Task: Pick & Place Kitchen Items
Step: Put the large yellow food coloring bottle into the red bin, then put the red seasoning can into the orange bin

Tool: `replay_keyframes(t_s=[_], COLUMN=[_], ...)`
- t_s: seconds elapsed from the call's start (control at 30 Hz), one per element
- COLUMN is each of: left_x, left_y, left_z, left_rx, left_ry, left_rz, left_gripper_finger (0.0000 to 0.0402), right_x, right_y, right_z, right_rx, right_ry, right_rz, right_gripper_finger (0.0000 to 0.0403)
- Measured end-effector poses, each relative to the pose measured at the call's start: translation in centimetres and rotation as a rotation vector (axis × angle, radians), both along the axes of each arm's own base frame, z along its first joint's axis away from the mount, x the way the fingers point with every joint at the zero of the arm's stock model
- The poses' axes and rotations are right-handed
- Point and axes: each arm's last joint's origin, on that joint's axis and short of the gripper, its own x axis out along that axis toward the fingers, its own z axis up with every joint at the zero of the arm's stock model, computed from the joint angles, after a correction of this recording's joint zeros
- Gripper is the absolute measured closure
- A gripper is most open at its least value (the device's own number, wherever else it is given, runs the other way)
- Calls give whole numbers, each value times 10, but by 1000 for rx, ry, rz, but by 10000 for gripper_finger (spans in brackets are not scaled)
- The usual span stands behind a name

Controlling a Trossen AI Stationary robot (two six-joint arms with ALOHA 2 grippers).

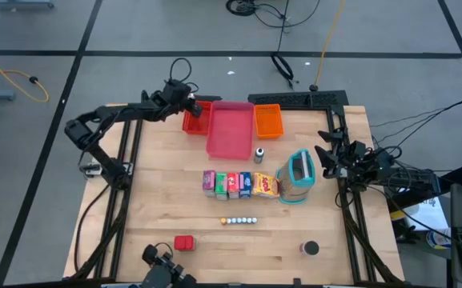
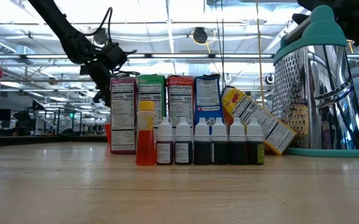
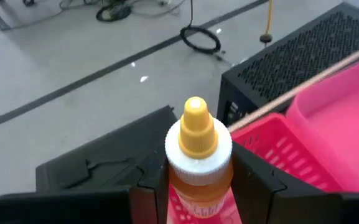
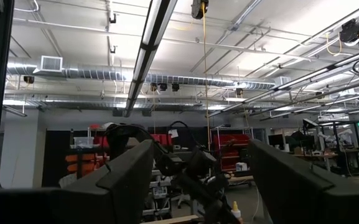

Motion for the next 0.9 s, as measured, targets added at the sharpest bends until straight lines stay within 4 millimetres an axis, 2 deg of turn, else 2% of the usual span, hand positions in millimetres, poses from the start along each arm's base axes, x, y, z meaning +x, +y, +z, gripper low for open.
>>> replay_keyframes(t_s=[0.17, 0.4, 0.57, 0.73, 0.9], left_x=[0, 3, 3, 3, 0], left_y=[0, -3, -3, -3, -9], left_z=[0, 0, 0, 0, 7], left_rx=[-1, 0, -4, -6, -43], left_ry=[0, -2, -10, -11, -20], left_rz=[-2, -12, 0, 1, -20], left_gripper_finger=[276, 153, 101, 85, 94], right_x=[0, 0, 0, 0, 0], right_y=[0, 0, 0, 0, 0], right_z=[0, 0, 0, 0, 0], right_rx=[0, 0, 0, -2, -3], right_ry=[1, 4, 4, 5, 5], right_rz=[0, 0, 0, -2, -3], right_gripper_finger=[149, 149, 149, 149, 149])
